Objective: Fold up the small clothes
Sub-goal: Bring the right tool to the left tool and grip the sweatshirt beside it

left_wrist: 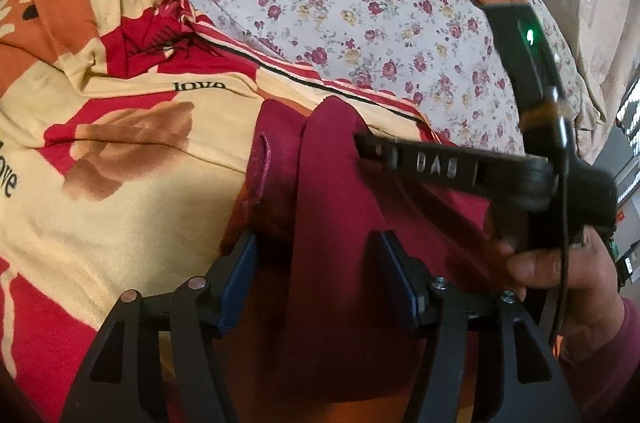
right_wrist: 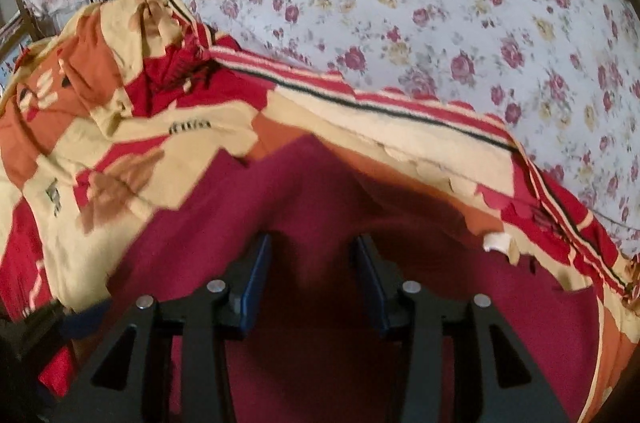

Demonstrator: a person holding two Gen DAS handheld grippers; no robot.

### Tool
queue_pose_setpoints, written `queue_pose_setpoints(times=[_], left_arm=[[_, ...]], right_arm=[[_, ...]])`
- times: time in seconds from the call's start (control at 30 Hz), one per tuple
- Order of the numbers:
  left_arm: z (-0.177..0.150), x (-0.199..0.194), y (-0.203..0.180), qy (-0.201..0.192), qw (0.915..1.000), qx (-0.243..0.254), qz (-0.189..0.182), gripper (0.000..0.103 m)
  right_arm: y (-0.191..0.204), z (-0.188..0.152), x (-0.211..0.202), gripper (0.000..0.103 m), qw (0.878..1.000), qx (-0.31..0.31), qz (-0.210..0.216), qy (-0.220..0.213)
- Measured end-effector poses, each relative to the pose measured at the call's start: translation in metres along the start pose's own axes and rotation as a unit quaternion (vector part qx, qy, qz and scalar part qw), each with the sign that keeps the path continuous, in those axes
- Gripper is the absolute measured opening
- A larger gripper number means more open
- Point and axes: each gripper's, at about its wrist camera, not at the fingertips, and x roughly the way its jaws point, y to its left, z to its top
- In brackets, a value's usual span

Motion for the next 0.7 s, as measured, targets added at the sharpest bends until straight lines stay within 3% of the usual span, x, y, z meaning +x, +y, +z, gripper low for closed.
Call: queue_pose_setpoints(times=[0.17, 0.23, 0.33, 0.4, 0.47, 0.5, 0.57, 0.7], left_arm=[[0.003, -0.005, 0.013, 0.012, 0.9983, -0.044, -0.036, 0.041], [0.002, -0.005, 0.016, 0.014, 0.9979, -0.051, -0.037, 0.041], [0.001, -0.006, 0.021, 0.013, 0.9977, -0.057, -0.032, 0.041], [0.001, -0.004, 0.024, 0.014, 0.997, -0.067, -0.037, 0.041], [0.001, 0.0, 0.026, 0.021, 0.996, -0.076, -0.043, 0.042], [0.001, 0.002, 0.026, 0.021, 0.9959, -0.077, -0.043, 0.042], [0.001, 0.002, 0.026, 0.02, 0.9963, -0.073, -0.04, 0.043], [0.002, 0.007, 0.028, 0.023, 0.9963, -0.076, -0.033, 0.044]], right_arm=[[0.013, 0.01, 0.007, 0.047, 0.999, -0.007, 0.031, 0.011], [0.018, 0.018, 0.031, 0.047, 0.998, -0.01, 0.034, 0.049], [0.016, 0.026, 0.031, 0.048, 0.997, 0.005, 0.036, 0.061], [0.015, 0.035, 0.022, 0.054, 0.995, 0.039, 0.073, 0.061], [0.023, 0.038, 0.023, 0.081, 0.992, 0.04, 0.095, 0.071], [0.029, 0.039, 0.028, 0.084, 0.99, 0.037, 0.103, 0.086], [0.043, 0.04, 0.041, 0.087, 0.99, 0.02, 0.093, 0.108], [0.065, 0.04, 0.055, 0.089, 0.993, -0.027, 0.03, 0.108]])
